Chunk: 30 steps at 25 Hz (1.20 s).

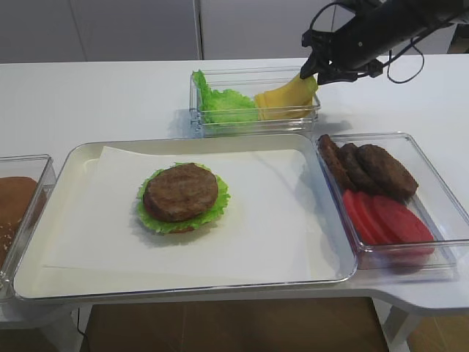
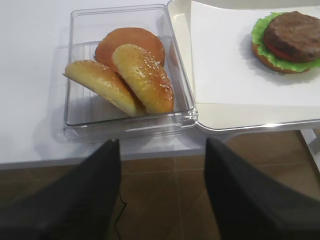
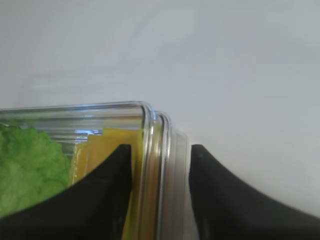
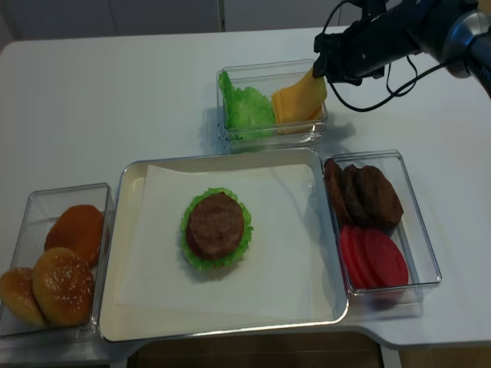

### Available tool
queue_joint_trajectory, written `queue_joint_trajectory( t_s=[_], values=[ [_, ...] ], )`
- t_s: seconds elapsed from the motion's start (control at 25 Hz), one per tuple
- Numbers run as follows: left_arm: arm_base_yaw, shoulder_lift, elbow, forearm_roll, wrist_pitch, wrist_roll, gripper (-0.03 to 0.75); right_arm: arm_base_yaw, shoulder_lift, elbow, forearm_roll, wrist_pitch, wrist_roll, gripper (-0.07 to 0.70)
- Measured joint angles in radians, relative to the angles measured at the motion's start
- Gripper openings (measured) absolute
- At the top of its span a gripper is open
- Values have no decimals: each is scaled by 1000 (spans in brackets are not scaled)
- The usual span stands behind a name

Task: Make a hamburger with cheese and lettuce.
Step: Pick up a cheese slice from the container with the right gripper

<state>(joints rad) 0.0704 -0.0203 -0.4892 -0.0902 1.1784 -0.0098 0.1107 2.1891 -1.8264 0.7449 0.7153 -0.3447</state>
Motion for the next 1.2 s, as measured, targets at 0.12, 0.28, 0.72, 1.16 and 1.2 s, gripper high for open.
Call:
queue_joint_trajectory(
  t_s=[0.12, 0.28, 0.72, 1.16, 1.2],
  values=[
    [0, 0, 0, 0, 0, 0, 403, 0, 0, 0, 4, 0, 0, 268],
    [0, 0, 0, 0, 0, 0, 403, 0, 0, 0, 8, 0, -4, 200],
    [0, 0, 0, 0, 0, 0, 403, 0, 0, -10, 26, 2, -33, 124],
    [0, 0, 0, 0, 0, 0, 403, 0, 0, -10, 23, 26, -44, 195],
    [0, 0, 0, 0, 0, 0, 403, 0, 0, -10, 21, 26, -44, 194]
  ],
)
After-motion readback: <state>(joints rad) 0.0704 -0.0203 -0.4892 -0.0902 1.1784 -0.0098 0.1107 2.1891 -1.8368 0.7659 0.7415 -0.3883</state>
